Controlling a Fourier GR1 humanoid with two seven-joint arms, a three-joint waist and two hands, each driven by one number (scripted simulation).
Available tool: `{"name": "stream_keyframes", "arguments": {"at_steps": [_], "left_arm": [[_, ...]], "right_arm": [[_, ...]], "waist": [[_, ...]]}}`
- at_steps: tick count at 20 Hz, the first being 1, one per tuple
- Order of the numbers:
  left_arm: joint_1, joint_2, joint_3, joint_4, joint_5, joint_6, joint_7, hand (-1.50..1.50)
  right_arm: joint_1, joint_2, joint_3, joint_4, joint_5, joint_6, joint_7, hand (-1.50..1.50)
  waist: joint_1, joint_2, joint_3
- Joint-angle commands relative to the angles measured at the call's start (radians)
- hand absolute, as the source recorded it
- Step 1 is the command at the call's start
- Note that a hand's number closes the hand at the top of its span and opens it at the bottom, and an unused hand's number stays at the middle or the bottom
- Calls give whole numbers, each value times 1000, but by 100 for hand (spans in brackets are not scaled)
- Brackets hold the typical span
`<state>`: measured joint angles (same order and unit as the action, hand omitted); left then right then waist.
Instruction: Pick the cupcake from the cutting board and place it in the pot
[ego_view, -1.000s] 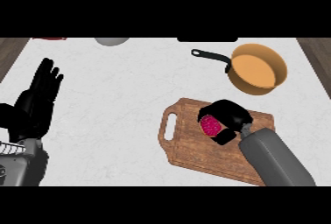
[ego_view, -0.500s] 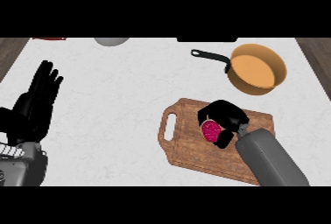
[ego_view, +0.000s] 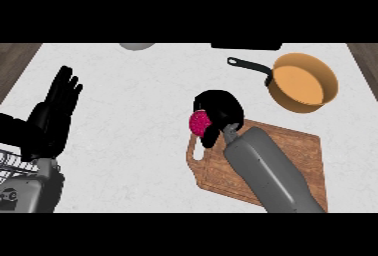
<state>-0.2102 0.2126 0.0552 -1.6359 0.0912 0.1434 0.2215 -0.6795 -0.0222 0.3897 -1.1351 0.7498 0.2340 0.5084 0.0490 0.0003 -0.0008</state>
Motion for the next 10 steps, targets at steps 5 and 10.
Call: {"name": "stream_keyframes", "arguments": {"at_steps": [5,10], "left_arm": [[-41,11,11,24,-6,12,45,0],[7,20,16,-18,6,-9,37,0]], "right_arm": [[-209,22,60,-128,17,-349,411,150],[-333,22,46,-123,222,-507,555,150]], "waist": [[-20,-8,0],[-26,-8,0]]}}
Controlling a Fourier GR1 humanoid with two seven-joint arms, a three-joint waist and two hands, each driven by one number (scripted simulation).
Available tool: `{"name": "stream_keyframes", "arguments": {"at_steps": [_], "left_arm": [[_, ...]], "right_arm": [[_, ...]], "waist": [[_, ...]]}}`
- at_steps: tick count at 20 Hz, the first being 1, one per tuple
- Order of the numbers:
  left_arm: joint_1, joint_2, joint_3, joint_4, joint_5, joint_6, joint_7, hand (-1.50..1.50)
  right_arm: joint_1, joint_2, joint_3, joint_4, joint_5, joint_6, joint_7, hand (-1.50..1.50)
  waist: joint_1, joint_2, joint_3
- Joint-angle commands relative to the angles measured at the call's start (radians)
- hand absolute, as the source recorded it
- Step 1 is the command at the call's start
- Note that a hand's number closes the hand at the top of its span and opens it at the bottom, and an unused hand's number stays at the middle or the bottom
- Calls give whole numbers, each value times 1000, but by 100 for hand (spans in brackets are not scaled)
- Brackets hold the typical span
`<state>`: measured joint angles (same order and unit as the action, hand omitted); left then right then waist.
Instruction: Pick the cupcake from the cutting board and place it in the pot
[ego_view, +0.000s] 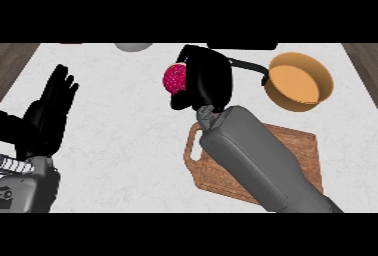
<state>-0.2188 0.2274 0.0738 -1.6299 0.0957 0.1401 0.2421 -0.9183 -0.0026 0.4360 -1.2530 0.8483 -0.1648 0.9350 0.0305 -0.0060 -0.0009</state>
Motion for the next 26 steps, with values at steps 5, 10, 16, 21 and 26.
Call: {"name": "stream_keyframes", "arguments": {"at_steps": [5,10,16,21,26], "left_arm": [[31,0,29,-10,11,0,-18,0],[44,-9,17,-44,-12,15,-5,0],[82,-5,44,-25,19,-32,-56,0],[1,-22,17,4,-21,5,0,0],[50,-16,25,-62,-7,-11,8,0]], "right_arm": [[-108,2,-82,-51,225,-126,180,150],[-86,-92,-192,-102,236,-47,131,150],[74,-155,-267,-237,185,-47,40,150],[96,-203,-395,-98,100,-130,-104,150],[65,-262,-446,79,104,-204,-247,150]], "waist": [[-28,3,1],[-31,3,1],[-35,3,1],[-30,7,1],[-16,8,1]]}}
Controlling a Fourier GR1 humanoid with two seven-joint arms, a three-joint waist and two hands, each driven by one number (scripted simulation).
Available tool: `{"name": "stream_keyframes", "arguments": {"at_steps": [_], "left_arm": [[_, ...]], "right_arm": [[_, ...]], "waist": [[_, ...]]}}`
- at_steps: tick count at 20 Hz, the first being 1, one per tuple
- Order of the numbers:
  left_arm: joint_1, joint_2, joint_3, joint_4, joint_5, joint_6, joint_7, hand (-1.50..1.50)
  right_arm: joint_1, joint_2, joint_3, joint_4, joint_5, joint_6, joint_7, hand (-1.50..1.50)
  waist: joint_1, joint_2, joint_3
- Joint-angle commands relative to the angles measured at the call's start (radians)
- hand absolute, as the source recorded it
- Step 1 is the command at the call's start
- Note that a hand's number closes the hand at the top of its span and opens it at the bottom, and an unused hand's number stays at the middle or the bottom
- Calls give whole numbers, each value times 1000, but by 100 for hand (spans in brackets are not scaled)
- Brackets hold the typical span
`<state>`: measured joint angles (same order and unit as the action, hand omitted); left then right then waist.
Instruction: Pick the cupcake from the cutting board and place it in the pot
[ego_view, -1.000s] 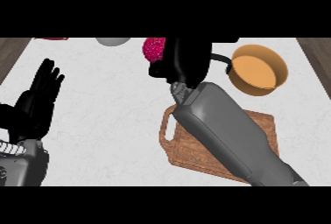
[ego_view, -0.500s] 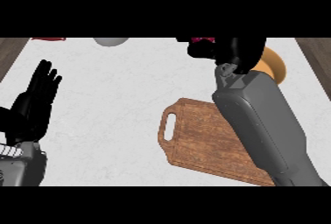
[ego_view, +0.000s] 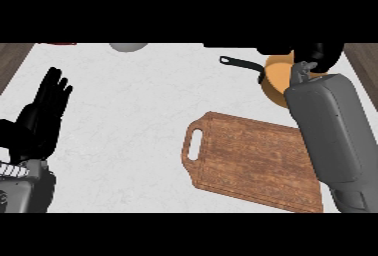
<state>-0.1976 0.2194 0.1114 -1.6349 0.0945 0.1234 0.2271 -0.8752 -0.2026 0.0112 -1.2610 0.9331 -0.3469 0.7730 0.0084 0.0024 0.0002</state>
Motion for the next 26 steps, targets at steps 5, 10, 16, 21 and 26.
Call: {"name": "stream_keyframes", "arguments": {"at_steps": [5,10,16,21,26], "left_arm": [[-29,-22,-13,28,-23,18,-23,0],[-31,25,21,-14,18,-28,36,0],[-72,-11,4,35,-18,12,11,0],[-62,-4,5,37,-12,-15,-24,0],[-64,-4,4,13,-1,-16,15,0]], "right_arm": [[38,-133,47,265,241,-53,-39,150],[-45,-116,-31,543,215,-186,-143,150],[-84,-136,-165,700,50,-188,-269,150],[-101,-129,-277,804,-117,-156,-483,-150],[-86,-148,-410,784,-299,-123,-739,-150]], "waist": [[4,6,-1],[19,6,0],[15,8,1],[34,18,2],[30,16,4]]}}
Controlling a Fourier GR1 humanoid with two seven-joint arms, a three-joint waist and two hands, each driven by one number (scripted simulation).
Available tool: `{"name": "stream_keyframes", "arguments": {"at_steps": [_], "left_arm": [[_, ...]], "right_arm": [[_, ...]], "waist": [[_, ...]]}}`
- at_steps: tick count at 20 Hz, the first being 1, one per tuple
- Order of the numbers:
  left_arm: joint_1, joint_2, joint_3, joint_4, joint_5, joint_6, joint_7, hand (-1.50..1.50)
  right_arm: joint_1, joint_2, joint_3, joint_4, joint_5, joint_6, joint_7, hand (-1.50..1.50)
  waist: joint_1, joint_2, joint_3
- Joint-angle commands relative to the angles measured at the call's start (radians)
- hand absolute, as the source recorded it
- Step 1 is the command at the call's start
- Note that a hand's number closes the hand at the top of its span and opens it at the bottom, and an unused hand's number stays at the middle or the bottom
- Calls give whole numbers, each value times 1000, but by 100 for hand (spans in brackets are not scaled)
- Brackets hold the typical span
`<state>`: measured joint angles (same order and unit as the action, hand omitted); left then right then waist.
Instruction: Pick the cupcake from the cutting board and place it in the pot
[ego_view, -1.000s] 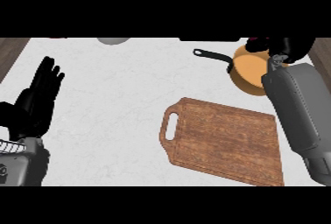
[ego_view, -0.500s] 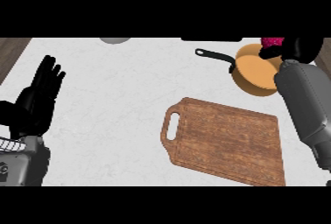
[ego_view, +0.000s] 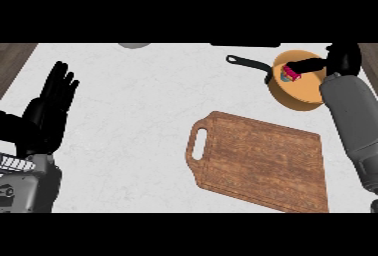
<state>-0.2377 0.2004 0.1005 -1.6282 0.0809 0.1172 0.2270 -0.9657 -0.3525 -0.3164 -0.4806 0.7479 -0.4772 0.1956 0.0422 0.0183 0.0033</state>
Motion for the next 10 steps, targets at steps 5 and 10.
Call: {"name": "stream_keyframes", "arguments": {"at_steps": [5,10], "left_arm": [[5,19,28,-5,16,-9,17,0],[5,24,40,-11,20,-7,37,0]], "right_arm": [[5,15,-206,-45,-274,-6,-325,-150],[38,-25,-308,-33,-401,32,-432,-150]], "waist": [[-12,-7,0],[-20,-10,-1]]}}
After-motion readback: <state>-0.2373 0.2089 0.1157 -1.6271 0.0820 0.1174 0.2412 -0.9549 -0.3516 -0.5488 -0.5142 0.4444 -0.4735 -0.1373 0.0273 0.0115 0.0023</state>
